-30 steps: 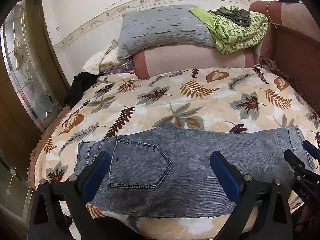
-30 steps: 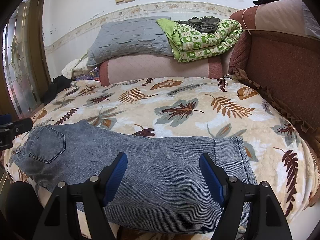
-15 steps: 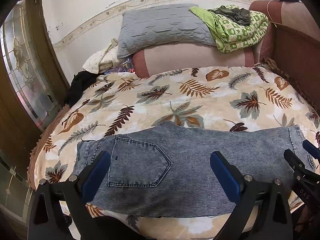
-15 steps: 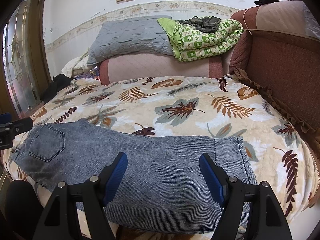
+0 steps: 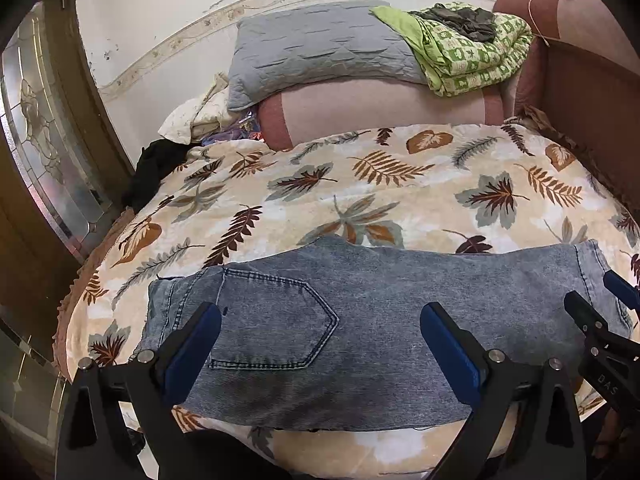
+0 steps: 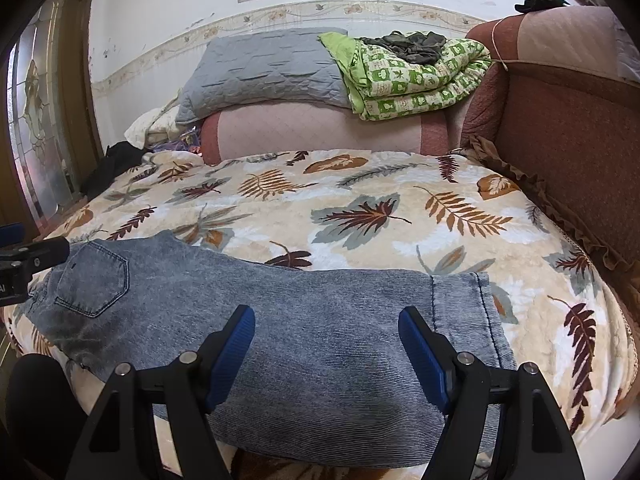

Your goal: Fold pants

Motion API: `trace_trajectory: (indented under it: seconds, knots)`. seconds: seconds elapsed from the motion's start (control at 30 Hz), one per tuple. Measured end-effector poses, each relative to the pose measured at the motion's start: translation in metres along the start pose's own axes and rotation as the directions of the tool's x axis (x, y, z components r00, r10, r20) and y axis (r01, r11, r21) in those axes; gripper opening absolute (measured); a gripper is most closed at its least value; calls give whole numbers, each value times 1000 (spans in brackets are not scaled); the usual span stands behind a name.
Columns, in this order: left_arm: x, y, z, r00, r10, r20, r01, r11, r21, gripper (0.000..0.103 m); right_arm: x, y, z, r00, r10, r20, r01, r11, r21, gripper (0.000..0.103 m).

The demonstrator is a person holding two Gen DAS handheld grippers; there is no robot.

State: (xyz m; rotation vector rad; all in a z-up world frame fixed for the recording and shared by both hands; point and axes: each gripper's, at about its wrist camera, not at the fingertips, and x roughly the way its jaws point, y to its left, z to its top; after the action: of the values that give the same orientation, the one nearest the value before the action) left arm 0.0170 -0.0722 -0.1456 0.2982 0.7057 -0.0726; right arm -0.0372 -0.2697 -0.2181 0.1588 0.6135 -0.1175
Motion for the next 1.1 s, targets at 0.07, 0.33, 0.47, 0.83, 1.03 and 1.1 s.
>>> trace_trajectory:
  seconds: [0.07, 0.33, 0.47, 0.83, 1.03, 1.1]
  knots:
    - [0, -2, -1, 1000, -2, -3, 2, 1000, 6, 100, 0, 0, 0, 1000, 1, 2, -1, 1000, -2, 77]
    - [-1, -14, -1, 1000, -6, -5, 6, 999, 40, 100, -1, -1, 0, 1000, 1, 5, -1, 1000, -2, 77]
    - [-2, -18, -2, 1000, -7, -4, 7, 998, 55, 100, -2, -4, 1, 1000, 2, 6, -2, 1000, 2, 77]
    - [-3, -25, -5, 1000, -13, -10, 13, 997, 73, 100, -2, -6, 1, 1000, 1, 5, -1, 1000, 4, 77]
    - [0, -25, -7, 1000, -12, -18, 13, 997, 71, 100, -2, -7, 0, 1000, 0, 1, 0, 1000, 0, 77]
    - [1, -25, -9, 1000, -13, -22, 14, 997, 71, 100, -2, -7, 0, 1000, -2, 1, 2, 1000, -3, 77]
